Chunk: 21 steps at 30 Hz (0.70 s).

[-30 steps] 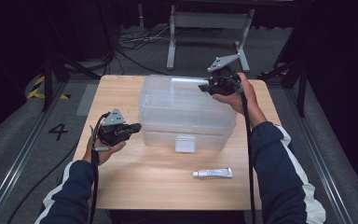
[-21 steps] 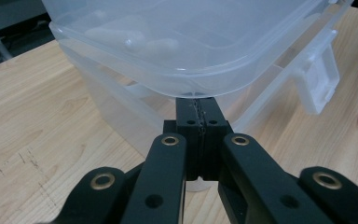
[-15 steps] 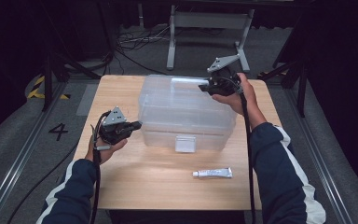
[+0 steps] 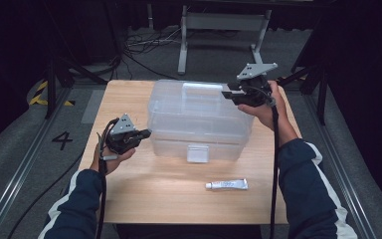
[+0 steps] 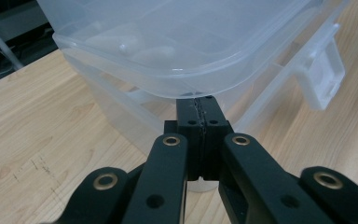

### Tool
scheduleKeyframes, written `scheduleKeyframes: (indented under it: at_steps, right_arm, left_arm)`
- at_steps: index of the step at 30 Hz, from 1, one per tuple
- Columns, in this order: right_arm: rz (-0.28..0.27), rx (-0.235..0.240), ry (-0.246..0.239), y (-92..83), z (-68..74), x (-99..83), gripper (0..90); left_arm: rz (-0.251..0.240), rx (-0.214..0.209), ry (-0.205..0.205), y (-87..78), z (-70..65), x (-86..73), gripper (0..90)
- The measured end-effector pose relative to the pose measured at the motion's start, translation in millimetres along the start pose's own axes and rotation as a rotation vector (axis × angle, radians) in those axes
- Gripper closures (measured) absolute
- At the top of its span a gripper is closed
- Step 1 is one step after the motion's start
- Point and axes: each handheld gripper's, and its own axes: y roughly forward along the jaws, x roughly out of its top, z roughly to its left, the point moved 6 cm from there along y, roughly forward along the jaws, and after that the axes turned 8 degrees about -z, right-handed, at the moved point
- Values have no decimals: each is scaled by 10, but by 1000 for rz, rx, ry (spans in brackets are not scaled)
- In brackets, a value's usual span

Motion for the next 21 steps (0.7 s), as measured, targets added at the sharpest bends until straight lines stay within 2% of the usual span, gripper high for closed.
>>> scheduleKeyframes:
  at_steps: [3,4,6,8,9,12,16,17,18,21]
  right_arm:
    - [-23,-15,12,-152,-47,-57,607]
    - [-23,-15,12,-152,-47,-57,607]
    - [-66,-48,19,-321,-95,-116,592]
    - [-80,-67,11,-421,-119,-164,578]
    - [-95,-87,13,-490,-144,-202,576]
    - [-114,-109,29,-629,-187,-329,571]
    - [-118,-135,32,-721,-220,-494,571]
    - [-126,-146,55,-769,-245,-614,569]
    - [-126,-146,55,-769,-245,-614,569]
    - [-117,-147,75,-783,-248,-764,560]
  left_arm:
    - [-7,-11,6,-8,-13,28,900]
    - [-11,-12,11,-10,-16,40,900]
    - [-15,-18,5,-9,-29,50,900]
    - [-12,-16,11,-12,-24,51,900]
    - [-11,-14,14,-14,-23,52,900]
    - [-2,-21,25,-20,-26,56,900]
    - [-9,-23,25,-31,-19,69,900]
    - [-8,-24,26,-30,-20,73,900]
    - [-6,-25,28,-28,-21,74,900]
    - [-11,-26,28,-27,-22,87,900]
